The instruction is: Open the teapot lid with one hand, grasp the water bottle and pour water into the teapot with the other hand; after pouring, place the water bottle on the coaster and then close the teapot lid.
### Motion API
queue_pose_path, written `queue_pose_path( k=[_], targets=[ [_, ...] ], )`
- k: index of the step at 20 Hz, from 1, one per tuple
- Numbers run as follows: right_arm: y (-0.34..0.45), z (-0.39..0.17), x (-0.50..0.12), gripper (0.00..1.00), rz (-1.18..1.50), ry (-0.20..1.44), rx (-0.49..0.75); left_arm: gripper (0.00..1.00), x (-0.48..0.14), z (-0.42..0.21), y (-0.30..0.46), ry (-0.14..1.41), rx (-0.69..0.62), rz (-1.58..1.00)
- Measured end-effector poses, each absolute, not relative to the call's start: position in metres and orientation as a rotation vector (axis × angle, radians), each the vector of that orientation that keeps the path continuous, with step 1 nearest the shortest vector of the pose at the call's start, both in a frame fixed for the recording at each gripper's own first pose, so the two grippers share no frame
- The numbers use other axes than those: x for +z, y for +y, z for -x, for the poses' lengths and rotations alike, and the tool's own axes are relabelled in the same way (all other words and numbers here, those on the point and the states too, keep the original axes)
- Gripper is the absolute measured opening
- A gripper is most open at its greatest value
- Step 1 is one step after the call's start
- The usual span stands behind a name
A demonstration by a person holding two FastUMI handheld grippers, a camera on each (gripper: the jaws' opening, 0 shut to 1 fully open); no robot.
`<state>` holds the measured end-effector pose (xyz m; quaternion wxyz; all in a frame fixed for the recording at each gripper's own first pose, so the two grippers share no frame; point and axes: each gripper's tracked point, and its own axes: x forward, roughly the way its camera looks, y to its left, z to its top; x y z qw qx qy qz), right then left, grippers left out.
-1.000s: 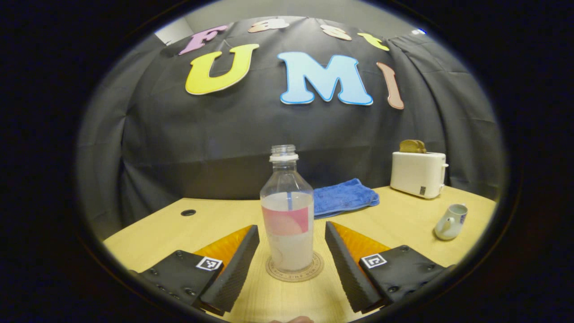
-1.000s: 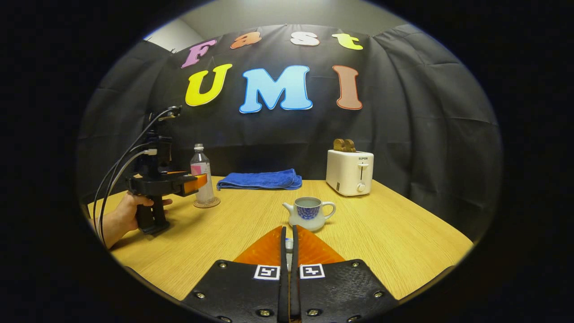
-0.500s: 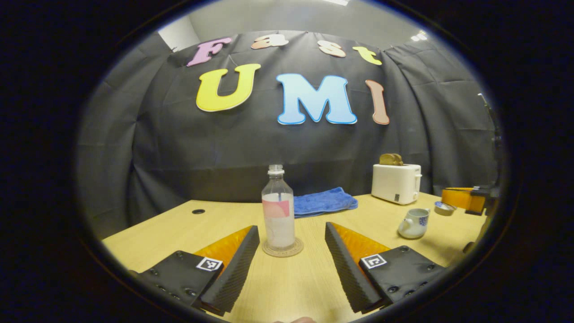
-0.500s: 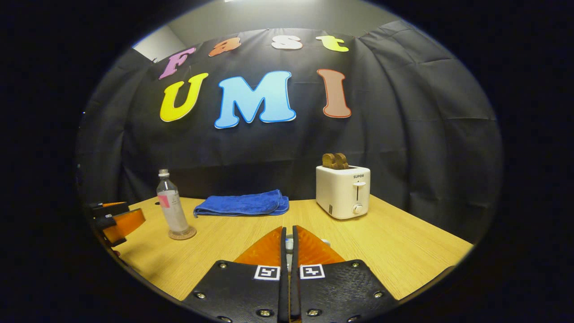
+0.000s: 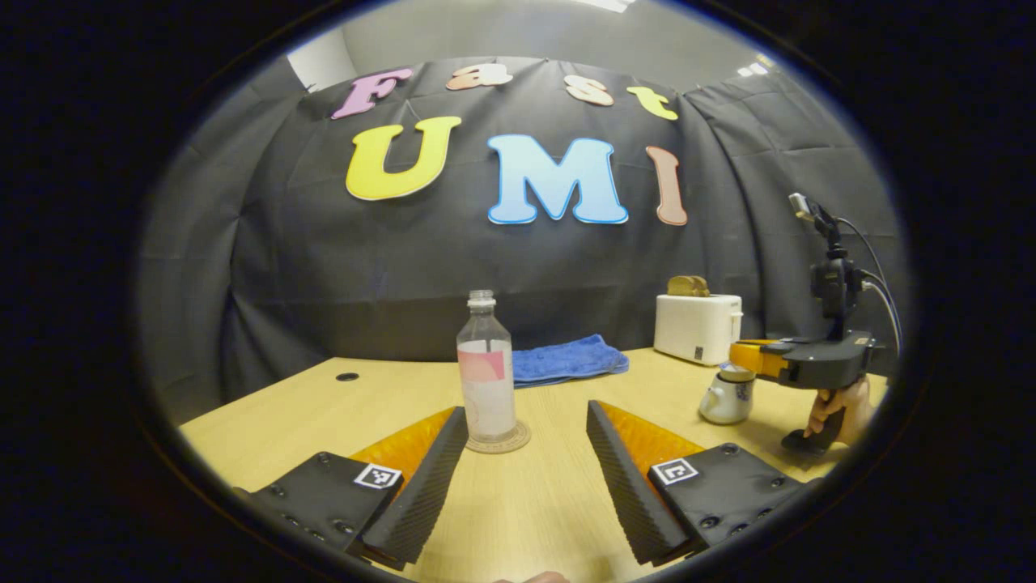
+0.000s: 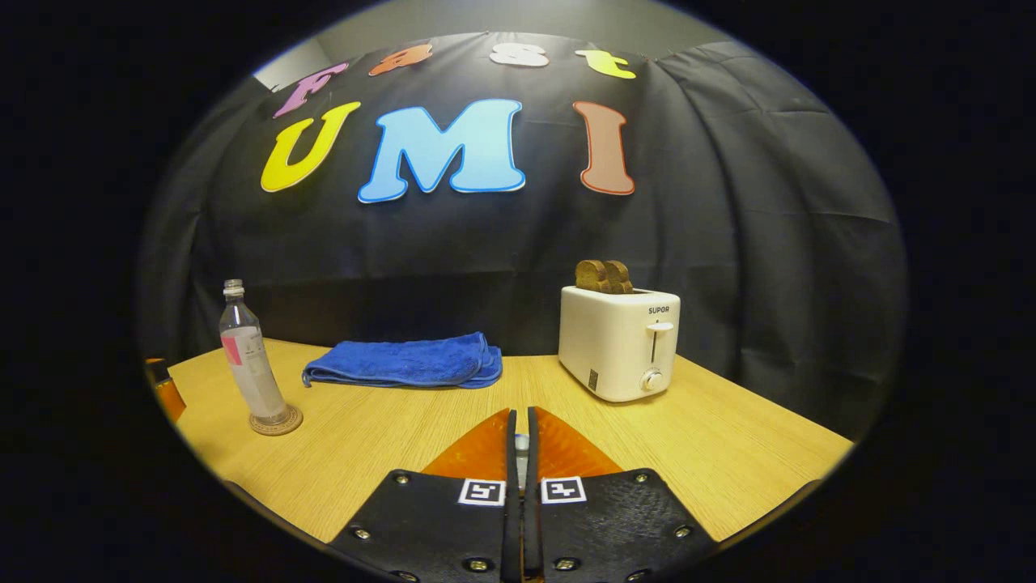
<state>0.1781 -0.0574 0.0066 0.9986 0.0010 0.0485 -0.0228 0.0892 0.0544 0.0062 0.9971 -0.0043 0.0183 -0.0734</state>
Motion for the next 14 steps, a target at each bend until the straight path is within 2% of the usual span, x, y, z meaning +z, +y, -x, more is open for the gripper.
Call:
queue_pose_path(
  k=[4, 6, 8, 9, 10, 11, 13, 14],
  targets=[
    [-0.056, -0.179, -0.005, 0.03, -0.029, 0.134, -0.053, 1.0, 0.003, -0.093, 0.054, 0.042, -0.149, 0.02],
    [-0.058, -0.176, 0.001, 0.11, -0.01, 0.123, -0.056, 1.0, 0.001, -0.093, 0.053, 0.047, -0.148, 0.014],
    [-0.06, -0.168, 0.017, 0.38, 0.011, 0.08, -0.061, 1.0, -0.001, -0.091, 0.055, 0.055, -0.142, 0.015],
    [-0.063, -0.162, 0.024, 0.44, 0.031, 0.065, -0.066, 1.0, -0.002, -0.089, 0.055, 0.054, -0.137, 0.02],
    [-0.063, -0.156, 0.028, 0.56, 0.048, 0.057, -0.066, 1.0, -0.001, -0.087, 0.055, 0.052, -0.136, 0.024],
    [-0.061, -0.148, 0.03, 0.61, 0.058, 0.055, -0.059, 1.0, 0.001, -0.083, 0.054, 0.048, -0.13, 0.028],
    [-0.054, -0.122, 0.028, 0.84, 0.057, 0.06, -0.041, 1.0, 0.01, -0.073, 0.051, 0.023, -0.115, 0.036],
    [-0.049, -0.104, 0.025, 0.86, 0.041, 0.057, -0.041, 1.0, 0.013, -0.066, 0.046, 0.011, -0.115, 0.042]
  ],
)
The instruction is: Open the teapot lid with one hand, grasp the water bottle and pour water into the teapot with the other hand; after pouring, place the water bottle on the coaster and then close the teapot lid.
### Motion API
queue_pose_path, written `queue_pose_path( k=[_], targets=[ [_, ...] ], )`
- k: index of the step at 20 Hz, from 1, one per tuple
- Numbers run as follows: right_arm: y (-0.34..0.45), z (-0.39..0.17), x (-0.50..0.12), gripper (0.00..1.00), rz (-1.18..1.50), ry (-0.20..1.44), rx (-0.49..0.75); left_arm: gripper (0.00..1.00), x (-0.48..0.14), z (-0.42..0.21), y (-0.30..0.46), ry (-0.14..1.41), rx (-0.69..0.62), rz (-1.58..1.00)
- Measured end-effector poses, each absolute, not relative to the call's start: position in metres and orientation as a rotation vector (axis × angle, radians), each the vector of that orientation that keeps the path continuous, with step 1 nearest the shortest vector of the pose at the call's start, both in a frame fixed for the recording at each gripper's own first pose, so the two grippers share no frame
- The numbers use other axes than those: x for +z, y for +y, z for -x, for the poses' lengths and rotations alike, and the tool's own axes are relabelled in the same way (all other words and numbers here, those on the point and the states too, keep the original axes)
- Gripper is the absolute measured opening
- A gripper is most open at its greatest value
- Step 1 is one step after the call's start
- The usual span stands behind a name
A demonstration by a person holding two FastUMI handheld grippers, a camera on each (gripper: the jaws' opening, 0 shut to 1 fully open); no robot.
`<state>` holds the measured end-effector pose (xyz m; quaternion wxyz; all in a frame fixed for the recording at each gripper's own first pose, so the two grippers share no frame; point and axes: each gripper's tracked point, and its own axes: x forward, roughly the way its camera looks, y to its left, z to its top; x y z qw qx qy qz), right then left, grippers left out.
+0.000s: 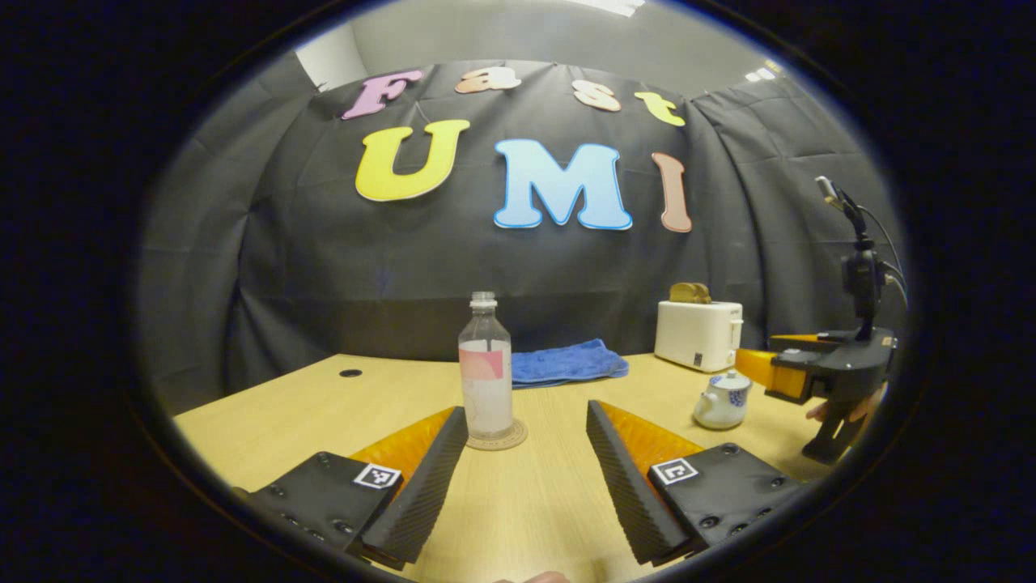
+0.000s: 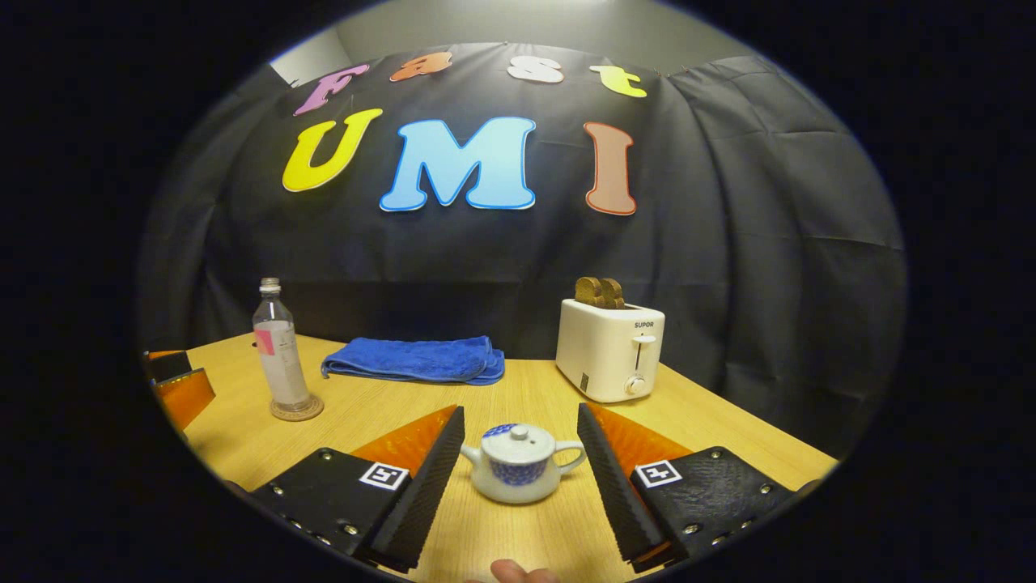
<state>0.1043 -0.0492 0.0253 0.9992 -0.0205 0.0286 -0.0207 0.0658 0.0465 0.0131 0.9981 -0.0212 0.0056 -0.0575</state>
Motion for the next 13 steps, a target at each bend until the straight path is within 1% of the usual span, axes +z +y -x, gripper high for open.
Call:
queue_pose_path(
  k=[1, 6, 8, 10, 12, 13],
  targets=[
    [-0.043, -0.084, 0.022, 0.92, 0.025, 0.052, -0.039, 1.0, 0.017, -0.055, 0.037, -0.003, -0.119, 0.043],
    [-0.033, -0.021, 0.01, 0.94, -0.008, 0.039, -0.051, 1.0, 0.017, -0.02, 0.006, -0.031, -0.131, 0.002],
    [-0.023, -0.011, 0.003, 0.94, -0.049, 0.051, -0.014, 1.0, 0.007, -0.012, 0.0, -0.009, -0.111, 0.002],
    [-0.018, -0.008, -0.002, 0.95, -0.013, 0.045, -0.011, 1.0, -0.004, -0.009, -0.002, 0.014, -0.096, 0.01],
    [-0.003, -0.009, 0.003, 0.95, -0.001, -0.01, 0.03, 1.0, -0.001, -0.009, 0.003, -0.005, -0.062, 0.013],
    [0.0, -0.006, 0.002, 0.94, 0.008, -0.002, 0.044, 1.0, -0.001, -0.007, 0.002, -0.006, -0.054, 0.002]
  ],
)
